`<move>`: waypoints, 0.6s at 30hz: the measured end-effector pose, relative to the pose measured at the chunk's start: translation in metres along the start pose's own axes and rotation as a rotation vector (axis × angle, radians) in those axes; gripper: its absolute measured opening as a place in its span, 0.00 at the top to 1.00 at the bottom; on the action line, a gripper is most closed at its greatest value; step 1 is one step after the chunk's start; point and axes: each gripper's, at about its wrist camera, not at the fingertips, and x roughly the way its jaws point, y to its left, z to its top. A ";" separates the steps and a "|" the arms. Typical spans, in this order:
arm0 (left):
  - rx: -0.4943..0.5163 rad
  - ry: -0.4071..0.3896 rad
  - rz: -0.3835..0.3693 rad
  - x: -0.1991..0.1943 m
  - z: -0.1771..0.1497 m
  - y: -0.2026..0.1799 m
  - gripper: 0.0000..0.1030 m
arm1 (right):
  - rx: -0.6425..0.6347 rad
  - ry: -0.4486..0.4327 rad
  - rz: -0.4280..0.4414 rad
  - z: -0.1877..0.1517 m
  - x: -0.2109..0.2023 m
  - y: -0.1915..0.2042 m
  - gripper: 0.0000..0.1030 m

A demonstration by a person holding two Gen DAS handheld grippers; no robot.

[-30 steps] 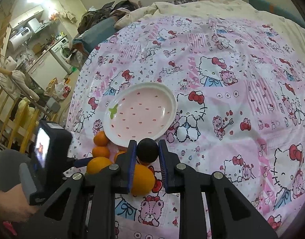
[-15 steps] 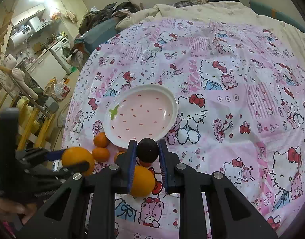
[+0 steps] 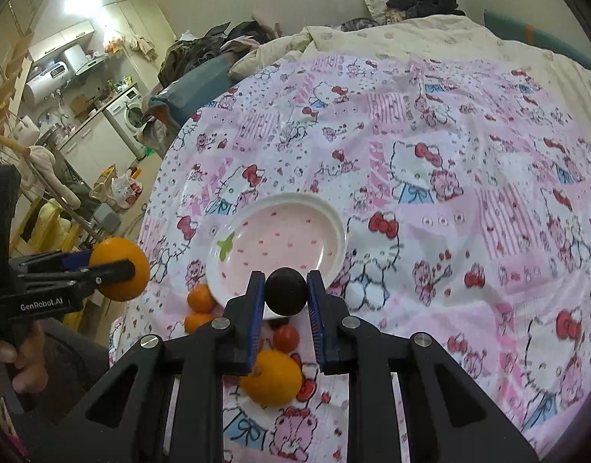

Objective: Organize fruits
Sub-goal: 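Grasp the large orange with the left gripper while the right gripper holds the plum, then lower the plum onto the plate and open the right gripper while the left carries the orange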

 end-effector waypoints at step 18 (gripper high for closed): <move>0.016 0.041 -0.006 0.082 0.053 0.008 0.51 | -0.050 0.132 -0.009 0.051 0.110 -0.026 0.78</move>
